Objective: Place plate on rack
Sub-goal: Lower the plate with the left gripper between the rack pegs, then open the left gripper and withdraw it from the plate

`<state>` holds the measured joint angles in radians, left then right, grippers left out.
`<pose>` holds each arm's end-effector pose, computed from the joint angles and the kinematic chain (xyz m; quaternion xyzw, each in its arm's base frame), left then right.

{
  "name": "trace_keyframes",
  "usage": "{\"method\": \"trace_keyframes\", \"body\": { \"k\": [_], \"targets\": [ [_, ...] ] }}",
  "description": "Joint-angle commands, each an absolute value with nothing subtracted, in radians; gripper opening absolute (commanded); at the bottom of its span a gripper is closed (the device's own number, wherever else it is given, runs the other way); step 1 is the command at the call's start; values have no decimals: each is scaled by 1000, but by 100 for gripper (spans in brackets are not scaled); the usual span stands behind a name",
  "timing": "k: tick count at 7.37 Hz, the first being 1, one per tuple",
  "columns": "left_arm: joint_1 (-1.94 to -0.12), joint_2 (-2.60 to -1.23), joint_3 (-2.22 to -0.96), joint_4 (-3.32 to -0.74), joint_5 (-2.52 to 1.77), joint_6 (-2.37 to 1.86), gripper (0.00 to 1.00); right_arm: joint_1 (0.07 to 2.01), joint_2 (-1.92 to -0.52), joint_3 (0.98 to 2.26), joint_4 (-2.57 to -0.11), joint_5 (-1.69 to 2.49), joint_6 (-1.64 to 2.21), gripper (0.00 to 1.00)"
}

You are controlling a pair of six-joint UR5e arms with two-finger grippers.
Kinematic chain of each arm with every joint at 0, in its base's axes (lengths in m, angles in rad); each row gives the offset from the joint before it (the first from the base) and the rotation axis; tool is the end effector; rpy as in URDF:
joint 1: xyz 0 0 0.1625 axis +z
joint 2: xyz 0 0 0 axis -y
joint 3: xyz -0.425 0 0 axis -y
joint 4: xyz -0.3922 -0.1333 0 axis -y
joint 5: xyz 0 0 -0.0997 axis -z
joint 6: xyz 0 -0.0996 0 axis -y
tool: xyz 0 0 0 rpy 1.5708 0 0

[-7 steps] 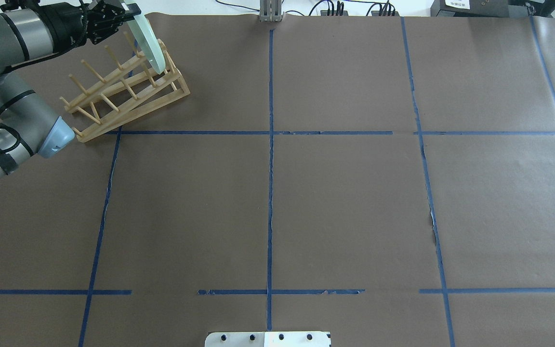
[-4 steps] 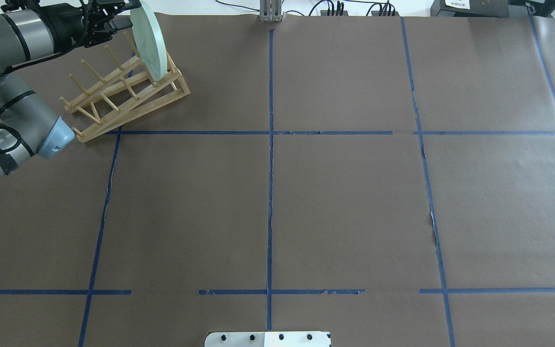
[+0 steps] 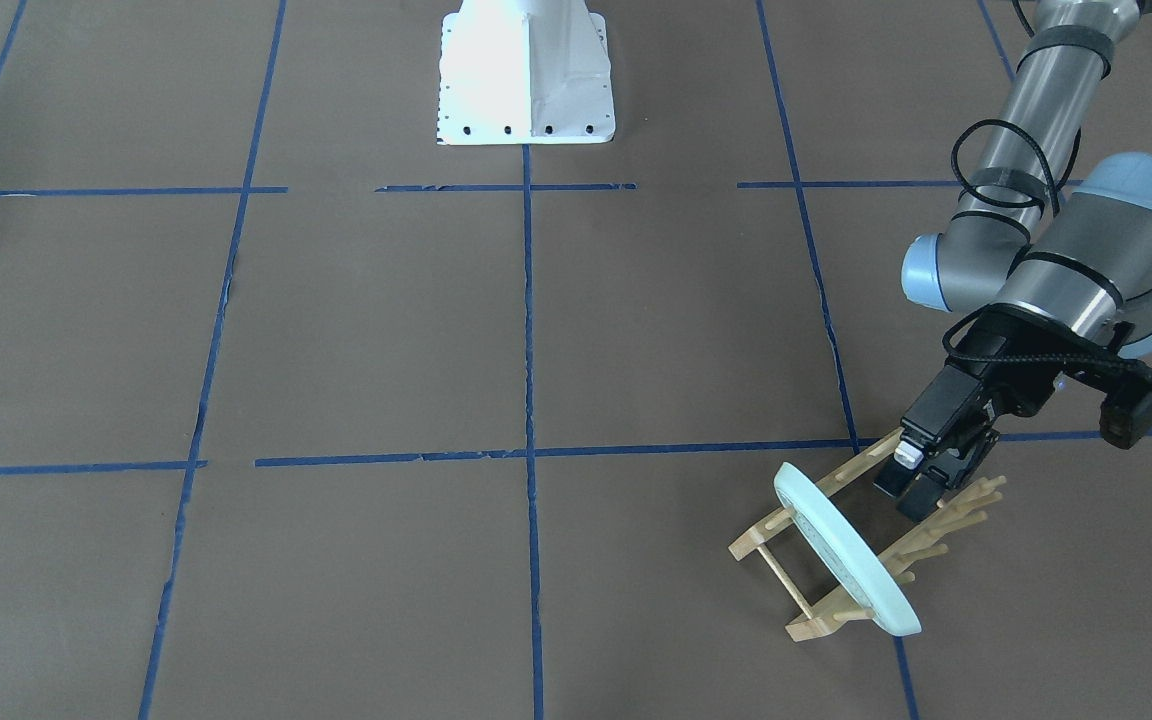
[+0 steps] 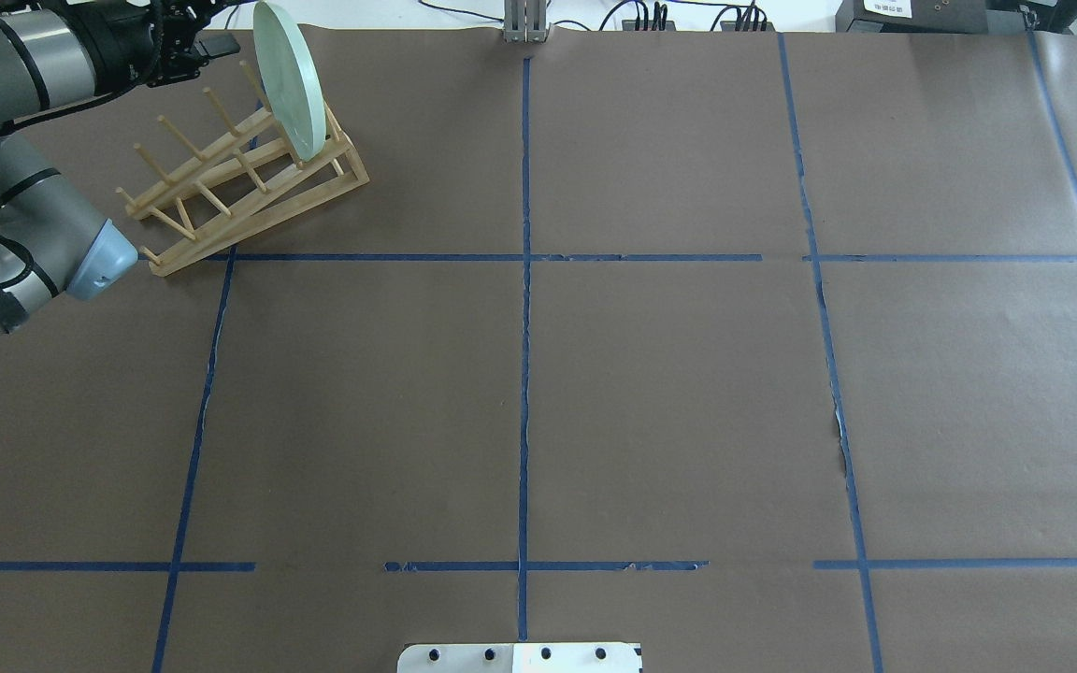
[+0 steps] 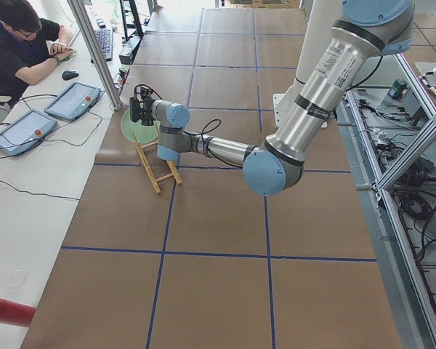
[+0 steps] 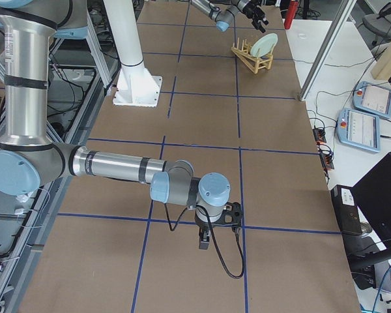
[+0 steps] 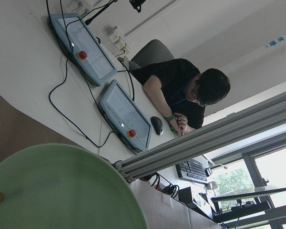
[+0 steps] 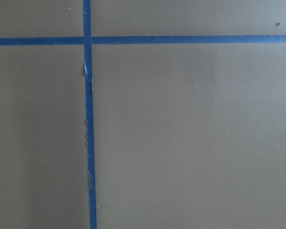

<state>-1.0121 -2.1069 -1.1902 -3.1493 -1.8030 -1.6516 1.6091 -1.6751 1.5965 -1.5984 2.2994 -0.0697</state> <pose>0.2690 -0.6385 0.3530 0.2730 0.7103 -0.2586 0.5950 0.0837 -0.4351 0.7004 -0.0303 -0.3580 0.0043 0.9332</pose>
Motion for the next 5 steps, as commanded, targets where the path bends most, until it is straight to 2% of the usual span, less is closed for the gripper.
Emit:
{"method": "trace_keyframes", "body": {
  "k": [1, 5],
  "targets": [
    [-1058, -2105, -1239, -2968, -1877, -1463, 100, 1609, -1675, 1597, -1600, 2299, -69, 100],
    [-1195, -1912, -1631, -2449, -2104, -1047, 100, 1609, -1675, 1597, -1598, 2299, -69, 100]
  ]
}}
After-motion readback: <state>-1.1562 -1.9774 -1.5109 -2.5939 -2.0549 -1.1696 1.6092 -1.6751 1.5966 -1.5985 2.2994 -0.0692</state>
